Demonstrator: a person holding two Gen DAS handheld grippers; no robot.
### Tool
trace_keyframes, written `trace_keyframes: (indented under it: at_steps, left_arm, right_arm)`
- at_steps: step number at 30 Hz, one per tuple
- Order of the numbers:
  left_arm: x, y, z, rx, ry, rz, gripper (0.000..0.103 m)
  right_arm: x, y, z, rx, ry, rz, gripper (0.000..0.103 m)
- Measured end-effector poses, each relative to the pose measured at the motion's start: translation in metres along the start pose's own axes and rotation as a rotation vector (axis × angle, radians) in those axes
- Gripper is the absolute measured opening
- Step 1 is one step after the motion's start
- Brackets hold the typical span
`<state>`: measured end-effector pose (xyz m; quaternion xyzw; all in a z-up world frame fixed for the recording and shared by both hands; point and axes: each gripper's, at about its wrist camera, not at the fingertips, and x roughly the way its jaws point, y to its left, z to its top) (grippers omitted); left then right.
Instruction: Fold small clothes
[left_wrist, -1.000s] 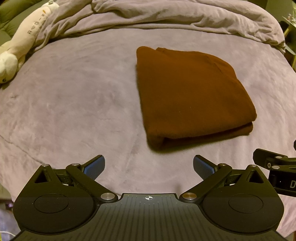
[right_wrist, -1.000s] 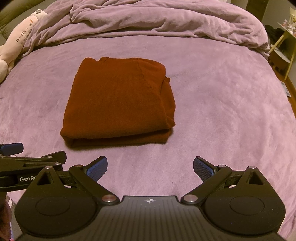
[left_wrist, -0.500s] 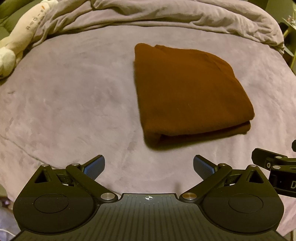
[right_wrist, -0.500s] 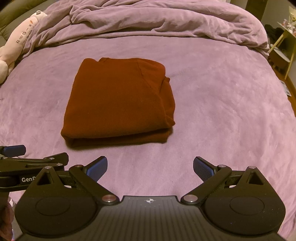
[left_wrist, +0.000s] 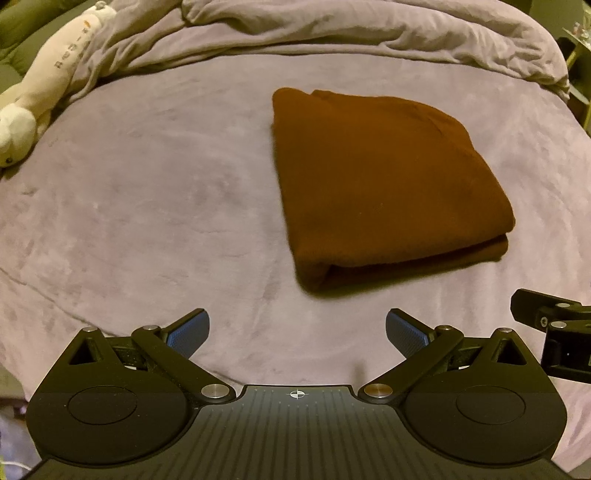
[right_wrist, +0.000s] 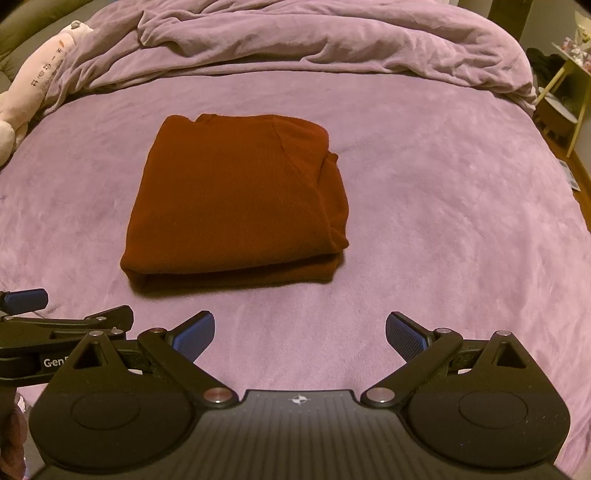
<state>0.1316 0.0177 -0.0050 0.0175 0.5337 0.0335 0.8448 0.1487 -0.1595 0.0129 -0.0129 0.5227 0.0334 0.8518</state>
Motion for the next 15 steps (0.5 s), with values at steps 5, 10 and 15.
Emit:
trace_keyframes:
  at_steps: [5, 10, 15]
  left_arm:
    - [-0.0004, -0.0006, -0.0003, 0.005, -0.002, -0.004, 0.103]
    - [-0.0023, -0.0006, -0.0015, 0.011, -0.006, -0.002, 0.103]
    - [-0.003, -0.0017, -0.0023, 0.014, -0.002, 0.004, 0.103]
  right_arm:
    - [-0.0005, -0.0004, -0.0005, 0.003, -0.001, -0.003, 0.099]
    - [-0.0016, 0.0007, -0.0016, 0.006, -0.001, -0.005, 0.099]
    - [-0.0025, -0.0001, -0.0021, 0.004, -0.003, -0.006, 0.099]
